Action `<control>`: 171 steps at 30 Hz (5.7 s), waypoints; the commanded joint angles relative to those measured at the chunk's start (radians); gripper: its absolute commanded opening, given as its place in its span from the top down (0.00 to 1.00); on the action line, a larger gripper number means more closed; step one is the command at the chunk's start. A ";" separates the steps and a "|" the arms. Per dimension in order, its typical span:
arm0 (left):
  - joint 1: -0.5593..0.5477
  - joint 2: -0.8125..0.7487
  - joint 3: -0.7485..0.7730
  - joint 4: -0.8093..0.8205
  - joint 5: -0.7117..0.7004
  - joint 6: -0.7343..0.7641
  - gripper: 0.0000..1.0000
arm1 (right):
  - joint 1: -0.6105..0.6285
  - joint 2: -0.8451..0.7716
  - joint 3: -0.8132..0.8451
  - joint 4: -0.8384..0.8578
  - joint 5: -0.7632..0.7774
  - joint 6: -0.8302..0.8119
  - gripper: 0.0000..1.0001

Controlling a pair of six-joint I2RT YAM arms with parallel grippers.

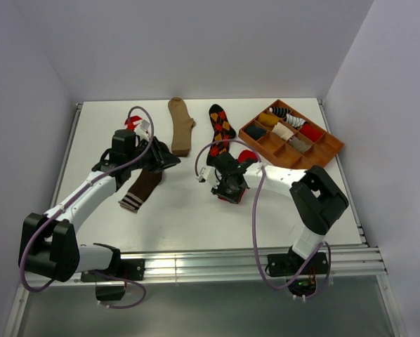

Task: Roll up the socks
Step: Roll the sock at the center of the board.

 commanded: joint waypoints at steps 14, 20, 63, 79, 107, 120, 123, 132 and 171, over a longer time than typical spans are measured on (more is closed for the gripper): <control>-0.194 -0.044 -0.153 0.135 -0.275 -0.025 0.73 | -0.106 0.248 0.269 -0.402 -0.738 -0.122 0.75; -0.313 0.058 -0.158 0.275 -0.292 -0.035 0.80 | -0.176 0.381 0.324 -0.502 -0.830 -0.133 0.75; -0.499 0.551 -0.370 1.131 -0.017 0.003 0.60 | -0.302 0.553 0.404 -0.671 -0.919 -0.227 0.77; -0.499 0.583 -0.365 1.140 0.015 -0.006 0.64 | -0.325 0.567 0.401 -0.655 -0.916 -0.194 0.78; -0.467 0.511 -0.293 0.505 -0.013 -0.354 1.00 | -0.345 0.178 0.260 -0.298 -0.609 0.022 0.53; -0.398 0.515 -0.235 0.292 0.064 -0.555 1.00 | -0.312 -0.189 0.015 -0.031 -0.385 -0.139 0.52; -0.396 0.529 -0.232 0.267 0.055 -0.584 1.00 | -0.215 -0.298 -0.114 0.096 -0.287 -0.188 0.51; -0.363 0.526 -0.222 0.208 0.029 -0.583 0.99 | 0.003 -0.474 -0.356 0.311 -0.264 -0.308 0.48; -0.349 0.531 -0.196 0.208 0.084 -0.537 1.00 | 0.340 -0.280 -0.504 0.655 0.112 -0.434 0.63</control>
